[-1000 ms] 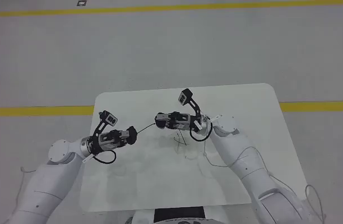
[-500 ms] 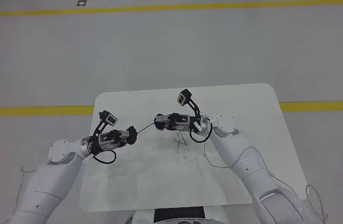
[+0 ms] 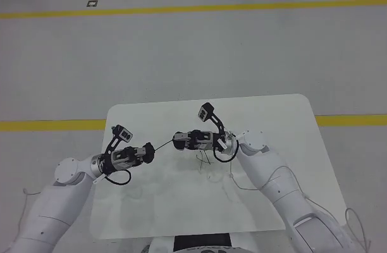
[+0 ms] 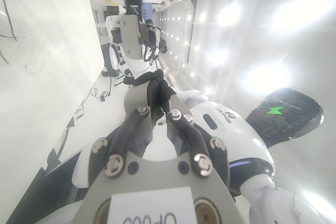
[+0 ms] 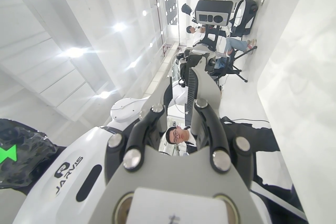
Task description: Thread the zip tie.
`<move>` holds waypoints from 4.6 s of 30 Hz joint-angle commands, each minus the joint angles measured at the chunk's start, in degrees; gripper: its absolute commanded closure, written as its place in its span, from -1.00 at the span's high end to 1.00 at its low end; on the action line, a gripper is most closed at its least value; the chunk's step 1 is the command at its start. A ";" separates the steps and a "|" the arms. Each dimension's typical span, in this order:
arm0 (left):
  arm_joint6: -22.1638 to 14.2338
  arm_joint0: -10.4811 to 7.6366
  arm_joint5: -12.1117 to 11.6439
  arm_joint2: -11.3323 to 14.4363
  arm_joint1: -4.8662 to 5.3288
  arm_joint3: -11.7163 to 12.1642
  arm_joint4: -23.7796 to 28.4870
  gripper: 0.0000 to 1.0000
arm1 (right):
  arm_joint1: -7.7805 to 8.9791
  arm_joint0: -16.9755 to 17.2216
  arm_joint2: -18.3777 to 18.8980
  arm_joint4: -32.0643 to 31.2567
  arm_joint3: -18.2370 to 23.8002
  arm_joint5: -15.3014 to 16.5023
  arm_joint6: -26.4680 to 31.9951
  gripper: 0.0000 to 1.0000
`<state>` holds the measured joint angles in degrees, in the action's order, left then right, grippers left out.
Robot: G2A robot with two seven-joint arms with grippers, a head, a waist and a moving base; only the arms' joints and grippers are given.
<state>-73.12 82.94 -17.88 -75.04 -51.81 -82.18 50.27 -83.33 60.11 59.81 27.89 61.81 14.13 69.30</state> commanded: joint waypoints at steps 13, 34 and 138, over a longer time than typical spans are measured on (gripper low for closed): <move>0.00 0.00 0.00 0.00 0.00 0.00 0.00 -1.00 | 0.41 -0.23 -0.93 0.82 0.13 0.28 -0.53 -0.94; 0.00 0.00 0.00 0.00 0.00 0.00 0.00 1.00 | 1.47 0.67 -0.15 -0.38 2.27 2.04 -5.79 -1.00; 0.75 -0.94 -1.24 0.61 -1.89 -2.01 -6.09 -0.26 | 3.78 4.25 -5.05 -11.50 15.95 -6.22 -15.78 -1.00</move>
<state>-72.43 81.99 -19.18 -74.42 -53.73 -84.21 44.54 -79.64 64.29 54.65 16.65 77.55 8.14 53.49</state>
